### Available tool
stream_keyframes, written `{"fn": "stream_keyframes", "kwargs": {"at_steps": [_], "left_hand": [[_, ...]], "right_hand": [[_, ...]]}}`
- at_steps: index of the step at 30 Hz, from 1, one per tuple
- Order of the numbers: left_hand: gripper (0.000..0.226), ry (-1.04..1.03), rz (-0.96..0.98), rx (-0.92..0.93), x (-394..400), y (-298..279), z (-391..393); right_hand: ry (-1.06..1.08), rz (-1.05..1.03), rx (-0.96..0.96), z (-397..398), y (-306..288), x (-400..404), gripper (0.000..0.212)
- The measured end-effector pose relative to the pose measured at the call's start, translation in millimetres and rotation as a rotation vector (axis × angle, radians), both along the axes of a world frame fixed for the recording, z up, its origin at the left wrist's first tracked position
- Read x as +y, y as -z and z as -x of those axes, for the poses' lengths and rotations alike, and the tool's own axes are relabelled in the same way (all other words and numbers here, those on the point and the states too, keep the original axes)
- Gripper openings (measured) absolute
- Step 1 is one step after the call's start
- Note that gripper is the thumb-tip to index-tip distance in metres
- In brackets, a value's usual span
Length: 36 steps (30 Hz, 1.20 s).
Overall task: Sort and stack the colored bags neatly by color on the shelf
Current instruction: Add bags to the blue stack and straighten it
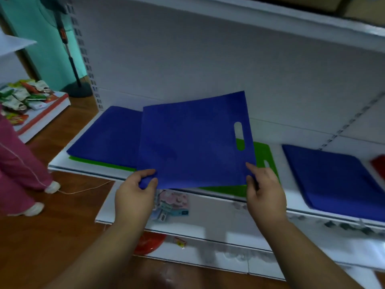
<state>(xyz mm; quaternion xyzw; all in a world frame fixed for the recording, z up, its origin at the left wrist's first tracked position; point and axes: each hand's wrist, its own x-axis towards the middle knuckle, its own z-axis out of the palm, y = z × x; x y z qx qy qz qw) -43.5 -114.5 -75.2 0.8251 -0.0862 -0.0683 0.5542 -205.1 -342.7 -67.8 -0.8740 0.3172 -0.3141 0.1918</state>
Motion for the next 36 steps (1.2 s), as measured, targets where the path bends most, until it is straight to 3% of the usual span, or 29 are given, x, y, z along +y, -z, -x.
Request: {"fn": "stream_keyframes", "kwargs": {"at_steps": [9, 17, 28, 33, 36], "left_hand": [[0.020, 0.316, -0.191, -0.267, -160, -10, 106], [0.023, 0.414, -0.388, -0.443, -298, -6, 218], [0.022, 0.467, -0.822, -0.535, -374, 16, 263], [0.019, 0.459, -0.849, -0.627, -379, 13, 270], [0.024, 0.449, -0.851, -0.669, -377, 9, 272]], "right_hand": [[0.304, -0.055, 0.007, 167, -3, -124, 0.036], [0.331, -0.097, 0.172, 288, 0, -258, 0.038], [0.183, -0.216, 0.568, 314, 11, -346, 0.037], [0.235, -0.131, 0.679, 313, 11, -350, 0.011], [0.233, -0.096, 0.648, 307, 6, -343, 0.010]]}}
